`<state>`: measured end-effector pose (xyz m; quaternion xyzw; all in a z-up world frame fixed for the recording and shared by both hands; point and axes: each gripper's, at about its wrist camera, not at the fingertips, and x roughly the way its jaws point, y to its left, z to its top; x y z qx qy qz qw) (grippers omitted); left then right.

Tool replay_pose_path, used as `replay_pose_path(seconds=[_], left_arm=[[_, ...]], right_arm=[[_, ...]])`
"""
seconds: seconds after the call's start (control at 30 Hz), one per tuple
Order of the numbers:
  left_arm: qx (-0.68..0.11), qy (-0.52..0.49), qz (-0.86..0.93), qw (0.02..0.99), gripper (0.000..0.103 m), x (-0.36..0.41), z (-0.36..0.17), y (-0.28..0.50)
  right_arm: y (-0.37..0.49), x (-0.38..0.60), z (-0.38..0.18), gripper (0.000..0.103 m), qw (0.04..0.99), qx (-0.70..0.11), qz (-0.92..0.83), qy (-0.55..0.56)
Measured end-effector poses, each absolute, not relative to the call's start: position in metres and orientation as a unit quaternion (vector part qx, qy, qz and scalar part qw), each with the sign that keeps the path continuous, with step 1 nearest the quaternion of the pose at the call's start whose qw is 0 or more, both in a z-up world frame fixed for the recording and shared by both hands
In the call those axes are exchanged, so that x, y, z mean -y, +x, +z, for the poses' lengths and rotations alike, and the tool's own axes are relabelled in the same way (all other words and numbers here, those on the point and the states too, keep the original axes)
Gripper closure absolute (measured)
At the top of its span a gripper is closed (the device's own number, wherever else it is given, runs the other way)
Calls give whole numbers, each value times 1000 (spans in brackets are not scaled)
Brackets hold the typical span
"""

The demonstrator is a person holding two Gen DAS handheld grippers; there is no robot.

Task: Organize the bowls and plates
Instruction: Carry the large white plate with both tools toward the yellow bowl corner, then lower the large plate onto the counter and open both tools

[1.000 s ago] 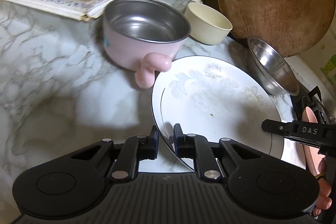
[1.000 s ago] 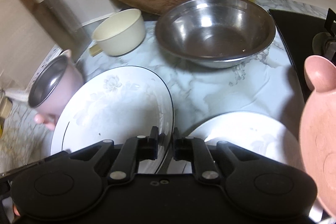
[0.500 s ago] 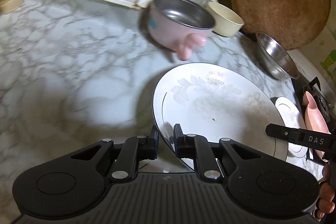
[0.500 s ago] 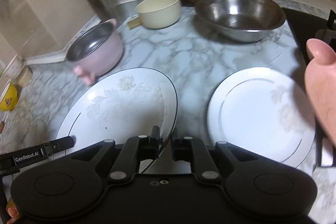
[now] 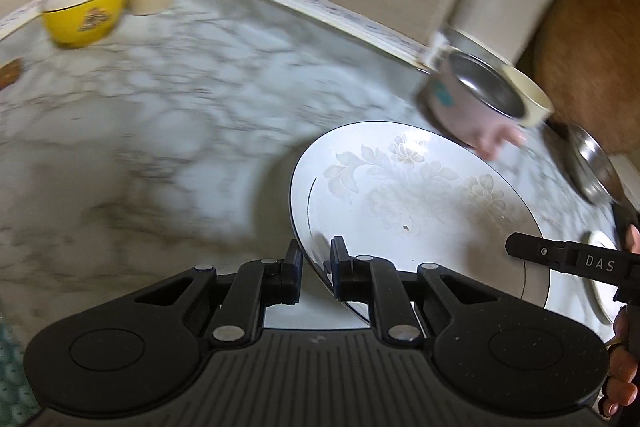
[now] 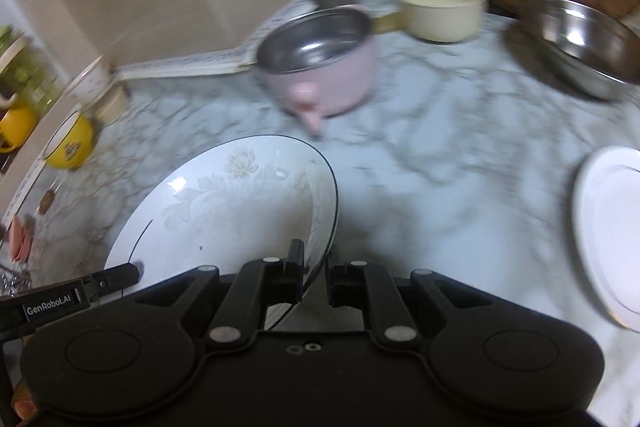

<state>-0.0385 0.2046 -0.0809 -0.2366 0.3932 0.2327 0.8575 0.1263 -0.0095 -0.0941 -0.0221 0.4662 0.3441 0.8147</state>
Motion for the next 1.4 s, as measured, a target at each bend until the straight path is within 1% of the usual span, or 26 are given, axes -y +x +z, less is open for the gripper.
replay_pose_path(seconds=[0.17,0.33,0.57,0.9,0.93,1.0,1.03,1.27,1.37,1.4], left_arm=[[-388,-246,269,847,90,-226,-84,-59],[-382,-254,284,842,90,-234,-87,-73],[-385,-267,289,835,90,-243,-99,-80],[-382,-256,286,841,89,-240,-100,-81],[-383,-255,287,840,89,-240,-99,-81],[-382,-251,289,841,89,-238,-98,-82],[-381,-248,291,842,89,-237,-97,-83],[-379,-233,300,844,89,-228,-83,-92],[-366,-204,300,857,89,-220,-68,-96],[-360,-195,297,862,89,-216,-63,-96]], right_arm=[[119,-31,-103,92,801,-466,375,-37],[112,-51,-109,92,792,-462,396,-47],[107,-60,-117,91,787,-459,409,-53],[103,-60,-123,89,789,-459,405,-52],[102,-59,-122,85,791,-457,402,-57],[101,-58,-118,83,797,-450,397,-66],[101,-57,-117,80,800,-447,394,-68],[101,-35,-100,72,815,-432,381,-57],[96,-22,-86,64,826,-412,381,-57],[94,-18,-82,58,831,-403,378,-58]])
